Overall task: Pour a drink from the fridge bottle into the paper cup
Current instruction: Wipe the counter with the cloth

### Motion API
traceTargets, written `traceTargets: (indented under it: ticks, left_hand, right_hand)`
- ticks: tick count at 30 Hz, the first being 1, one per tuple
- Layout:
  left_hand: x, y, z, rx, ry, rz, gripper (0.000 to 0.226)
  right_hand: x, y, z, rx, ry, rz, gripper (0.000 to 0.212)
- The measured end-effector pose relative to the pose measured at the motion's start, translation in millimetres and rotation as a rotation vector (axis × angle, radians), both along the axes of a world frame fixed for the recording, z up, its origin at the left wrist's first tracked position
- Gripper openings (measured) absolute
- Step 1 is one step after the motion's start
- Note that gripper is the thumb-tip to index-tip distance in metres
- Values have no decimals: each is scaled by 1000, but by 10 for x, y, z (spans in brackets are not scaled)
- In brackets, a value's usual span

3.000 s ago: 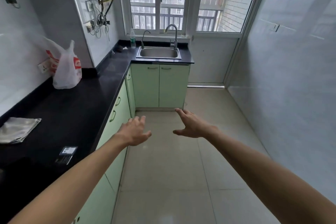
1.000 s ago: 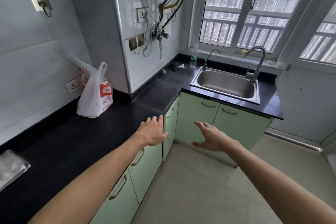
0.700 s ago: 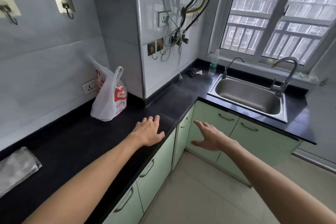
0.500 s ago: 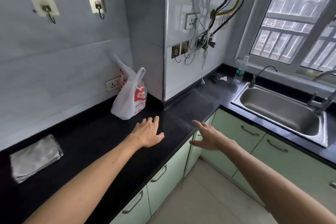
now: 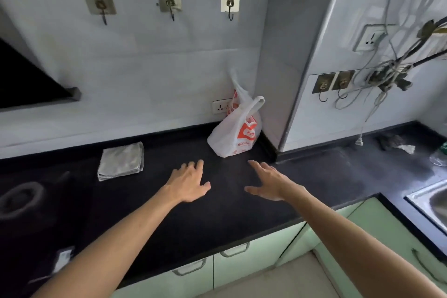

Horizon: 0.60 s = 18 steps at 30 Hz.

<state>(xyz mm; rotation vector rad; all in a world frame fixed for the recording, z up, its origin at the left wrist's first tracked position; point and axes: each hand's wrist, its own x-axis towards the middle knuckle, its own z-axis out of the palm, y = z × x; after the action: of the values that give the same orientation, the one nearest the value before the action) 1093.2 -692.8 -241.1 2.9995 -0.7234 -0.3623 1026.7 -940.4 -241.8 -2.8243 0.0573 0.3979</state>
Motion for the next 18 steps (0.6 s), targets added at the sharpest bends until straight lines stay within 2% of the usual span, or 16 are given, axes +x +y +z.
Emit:
traceTargets:
  ticks: [12,18]
  left_hand:
    - [-594,1029,-276,62,62,398,80]
    - [-795,1429,-506,86,116,536,80]
  right_hand:
    - [554,860,-243,39,47,413,88]
    - [636,1317,-475,52,103,538,88]
